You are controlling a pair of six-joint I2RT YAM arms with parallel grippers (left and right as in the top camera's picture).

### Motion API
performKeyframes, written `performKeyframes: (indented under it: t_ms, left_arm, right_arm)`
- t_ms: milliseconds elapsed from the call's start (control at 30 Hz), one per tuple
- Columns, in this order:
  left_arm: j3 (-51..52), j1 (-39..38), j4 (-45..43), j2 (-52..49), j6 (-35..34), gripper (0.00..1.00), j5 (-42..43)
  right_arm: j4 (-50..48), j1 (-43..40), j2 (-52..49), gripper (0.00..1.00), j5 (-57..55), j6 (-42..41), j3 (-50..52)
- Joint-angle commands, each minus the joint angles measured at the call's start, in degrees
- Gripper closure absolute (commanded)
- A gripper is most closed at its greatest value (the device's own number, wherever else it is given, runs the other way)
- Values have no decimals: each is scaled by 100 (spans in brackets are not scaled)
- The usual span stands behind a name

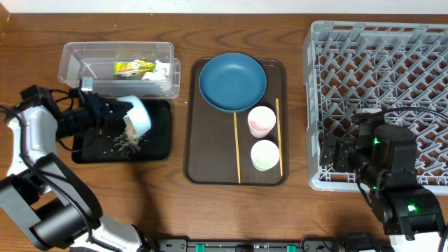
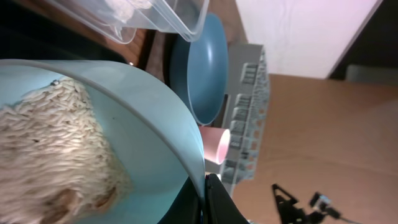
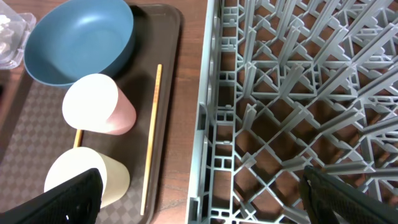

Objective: Sort waste into correct bins and load items into the dishwasher rack
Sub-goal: 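Tip the bowl over the black tray to dump the rice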

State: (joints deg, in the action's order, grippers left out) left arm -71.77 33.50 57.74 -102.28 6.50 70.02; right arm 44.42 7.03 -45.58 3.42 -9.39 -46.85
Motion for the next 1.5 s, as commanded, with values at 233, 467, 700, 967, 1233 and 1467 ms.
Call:
performKeyframes:
  t_ms: [233, 467, 700, 967, 1233, 1467]
  left_arm:
    - [11, 424, 238, -262, 138, 94, 1257]
    - [11, 452, 271, -262, 118, 94, 1893]
    - [11, 455, 372, -262, 114, 94, 2000]
    - [11, 511, 339, -262, 157, 94, 1705]
    - [9, 544, 297, -278, 42, 94, 1934]
    - [0, 608, 411, -280, -31, 94, 2006]
  right_arm:
    - [20, 50, 20, 1, -17, 90, -105]
    - [24, 50, 20, 1, -17, 90, -105]
    - [46, 50, 20, 1, -17, 87, -105]
    - [46, 50, 20, 1, -17, 90, -105]
    - [74, 50, 20, 1, -17, 90, -105]
    - [103, 50, 20, 1, -17, 90, -105]
